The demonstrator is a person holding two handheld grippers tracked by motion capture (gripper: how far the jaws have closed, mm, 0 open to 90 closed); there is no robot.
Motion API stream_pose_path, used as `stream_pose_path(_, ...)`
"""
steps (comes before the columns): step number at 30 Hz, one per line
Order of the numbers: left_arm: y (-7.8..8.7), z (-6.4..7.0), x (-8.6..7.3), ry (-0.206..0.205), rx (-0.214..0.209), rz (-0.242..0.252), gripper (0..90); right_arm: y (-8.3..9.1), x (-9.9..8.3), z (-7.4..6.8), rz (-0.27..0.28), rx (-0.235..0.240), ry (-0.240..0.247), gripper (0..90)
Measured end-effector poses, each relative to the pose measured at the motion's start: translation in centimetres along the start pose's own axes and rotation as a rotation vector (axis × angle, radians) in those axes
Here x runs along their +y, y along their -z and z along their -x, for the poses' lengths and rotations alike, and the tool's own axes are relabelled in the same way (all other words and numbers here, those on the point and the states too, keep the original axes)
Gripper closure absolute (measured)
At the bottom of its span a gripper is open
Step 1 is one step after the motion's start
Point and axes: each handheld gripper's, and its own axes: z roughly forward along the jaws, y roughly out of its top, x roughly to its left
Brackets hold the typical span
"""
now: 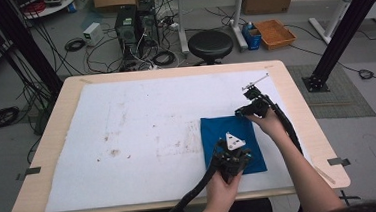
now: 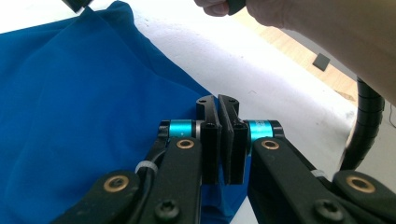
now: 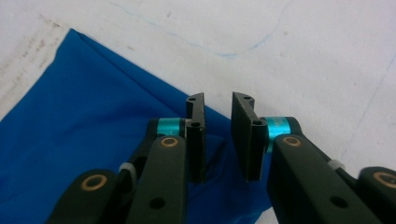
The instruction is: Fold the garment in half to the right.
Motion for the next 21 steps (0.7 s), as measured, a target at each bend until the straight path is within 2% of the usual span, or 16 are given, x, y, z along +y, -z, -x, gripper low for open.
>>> stream_pose_path(3,-0.1,0.1,-0.1,-0.005,0.005,-0.001,87.1,0.1,-0.1,-0.1,-0.013,-0.024,0.017,89.6)
stream_pose_path(8,-0.3,0.2,0.0,-0.002,0.007,0.003,87.1,0.8,0.0,-0.2,0.014,-0.049,0.038,90.0)
stream_pose_path(14,-0.9,0.5,0.2,-0.001,-0.006,0.007,87.2,1.8,0.0,0.3,0.057,-0.082,0.057,90.0)
stream_pose_path(18,-1.6,1.1,0.3,0.0,-0.006,0.004,87.1,2.1,-0.2,0.8,0.053,-0.107,0.055,90.0)
stream_pose_path(21,-2.2,1.8,0.5,-0.01,-0.007,0.001,87.1,2.0,-0.3,1.1,0.037,-0.152,0.089,90.0)
